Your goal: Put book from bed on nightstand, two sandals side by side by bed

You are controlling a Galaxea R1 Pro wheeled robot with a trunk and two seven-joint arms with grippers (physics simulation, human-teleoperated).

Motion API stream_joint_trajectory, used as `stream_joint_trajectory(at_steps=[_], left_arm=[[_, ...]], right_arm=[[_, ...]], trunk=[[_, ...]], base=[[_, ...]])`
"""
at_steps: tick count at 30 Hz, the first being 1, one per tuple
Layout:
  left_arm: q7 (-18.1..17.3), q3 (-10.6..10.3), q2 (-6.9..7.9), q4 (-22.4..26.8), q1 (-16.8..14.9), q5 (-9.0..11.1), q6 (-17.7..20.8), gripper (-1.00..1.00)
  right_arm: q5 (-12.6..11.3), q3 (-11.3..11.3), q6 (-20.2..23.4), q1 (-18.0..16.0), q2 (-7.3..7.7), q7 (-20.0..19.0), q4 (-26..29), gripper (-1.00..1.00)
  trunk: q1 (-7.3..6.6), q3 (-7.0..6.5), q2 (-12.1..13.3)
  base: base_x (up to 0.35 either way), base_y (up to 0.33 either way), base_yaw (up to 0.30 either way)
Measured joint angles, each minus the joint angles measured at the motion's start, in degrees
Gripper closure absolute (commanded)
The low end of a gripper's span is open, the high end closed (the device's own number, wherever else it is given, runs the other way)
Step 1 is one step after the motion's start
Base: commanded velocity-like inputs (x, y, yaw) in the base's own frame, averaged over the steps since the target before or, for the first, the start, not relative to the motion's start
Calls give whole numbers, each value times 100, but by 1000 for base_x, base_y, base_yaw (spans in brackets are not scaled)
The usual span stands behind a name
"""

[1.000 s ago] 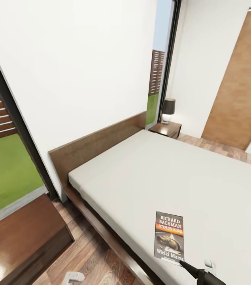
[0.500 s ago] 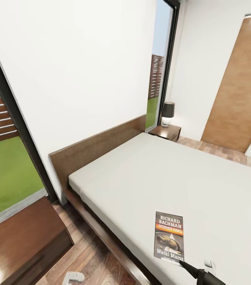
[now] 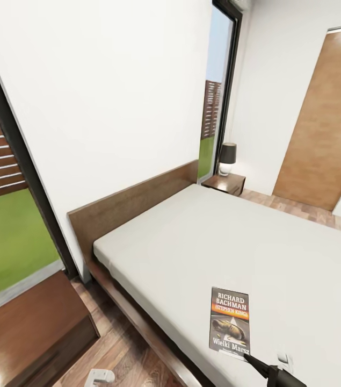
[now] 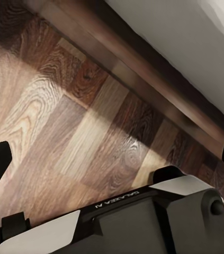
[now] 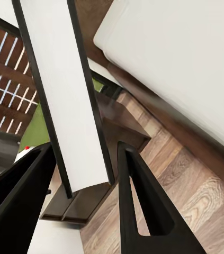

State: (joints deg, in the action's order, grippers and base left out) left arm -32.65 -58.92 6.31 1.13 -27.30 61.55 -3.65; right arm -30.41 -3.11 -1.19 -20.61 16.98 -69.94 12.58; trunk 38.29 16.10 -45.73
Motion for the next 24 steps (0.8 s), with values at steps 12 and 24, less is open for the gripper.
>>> stream_joint_trajectory(at_steps=[12,24], left_arm=[[-4,0,-6,0,0,0,0,-100],[-1,0,-5,0,0,0,0,-100]], right_arm=[[0,0,-1,0,0,0,2,100],[1,2,-1,0,-7,0,2,100]], trunk=[[0,-112,0],[0,-221,0]], base=[[0,0,0],[0,0,0]])
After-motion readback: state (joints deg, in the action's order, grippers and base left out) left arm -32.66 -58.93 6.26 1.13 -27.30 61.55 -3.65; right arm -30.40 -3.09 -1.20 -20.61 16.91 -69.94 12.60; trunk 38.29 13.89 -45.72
